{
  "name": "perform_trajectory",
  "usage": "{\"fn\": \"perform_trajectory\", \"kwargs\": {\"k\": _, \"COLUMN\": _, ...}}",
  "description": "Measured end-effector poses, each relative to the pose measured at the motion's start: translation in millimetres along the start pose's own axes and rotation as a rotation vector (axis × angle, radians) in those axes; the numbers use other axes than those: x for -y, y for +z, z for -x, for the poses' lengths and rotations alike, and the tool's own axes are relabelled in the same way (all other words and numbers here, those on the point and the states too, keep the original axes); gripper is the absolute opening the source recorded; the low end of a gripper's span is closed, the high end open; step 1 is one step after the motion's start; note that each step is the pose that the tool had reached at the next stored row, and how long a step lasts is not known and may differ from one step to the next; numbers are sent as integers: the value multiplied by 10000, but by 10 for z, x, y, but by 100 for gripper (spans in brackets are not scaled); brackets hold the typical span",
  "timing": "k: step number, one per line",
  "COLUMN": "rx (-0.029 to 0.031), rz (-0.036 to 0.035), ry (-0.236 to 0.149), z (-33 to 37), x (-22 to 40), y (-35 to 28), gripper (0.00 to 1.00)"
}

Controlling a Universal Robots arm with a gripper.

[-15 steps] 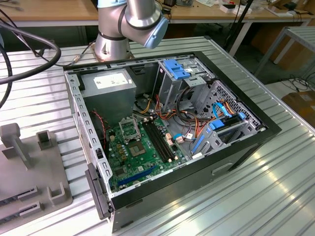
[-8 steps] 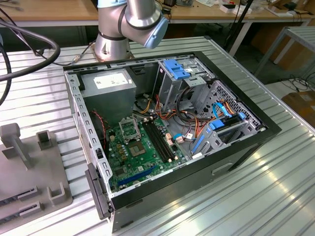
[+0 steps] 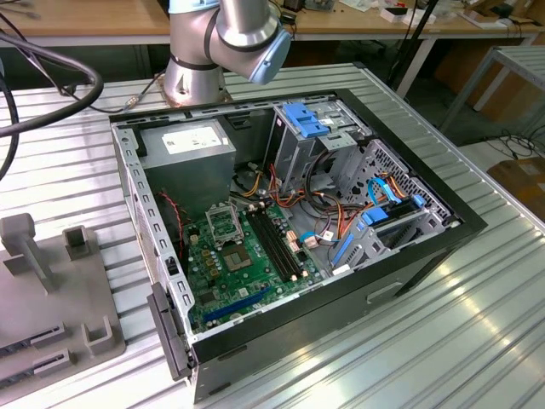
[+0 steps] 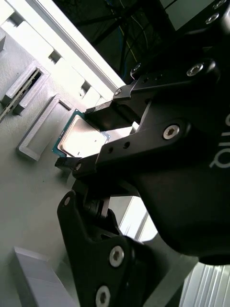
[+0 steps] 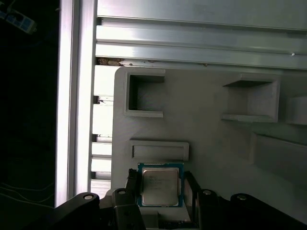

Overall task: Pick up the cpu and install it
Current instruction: 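Pick up the cpu and move it towards the insertion slot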

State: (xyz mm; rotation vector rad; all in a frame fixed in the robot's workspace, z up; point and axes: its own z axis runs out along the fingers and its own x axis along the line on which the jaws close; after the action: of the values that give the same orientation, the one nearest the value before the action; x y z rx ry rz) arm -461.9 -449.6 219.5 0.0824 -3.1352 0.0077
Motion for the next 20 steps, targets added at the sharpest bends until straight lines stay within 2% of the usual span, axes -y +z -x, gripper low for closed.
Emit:
{"fn": "perform_trajectory", "kwargs": {"k": 7, "rx": -1, "rz": -1, "ry": 0, "z": 0, "x": 0, "y": -11, "gripper": 47}}
{"fn": "perform_trajectory", "kwargs": {"k": 9, "rx": -1, "rz": -1, "ry": 1, "z": 0, "x": 0, "y": -35, "gripper": 47}}
{"fn": "perform_trajectory", "kwargs": {"k": 13, "rx": -1, "rz": -1, "ry": 0, "z": 0, "x": 0, "y": -42, "gripper": 47}}
{"fn": "perform_trajectory", "kwargs": {"k": 15, "rx": -2, "rz": -1, "ry": 1, "z": -1, "x": 0, "y": -92, "gripper": 47}}
{"fn": "perform_trajectory", "kwargs": {"k": 20, "rx": -1, "rz": -1, "ry": 0, "z": -1, "x": 0, "y": -101, "gripper": 47}}
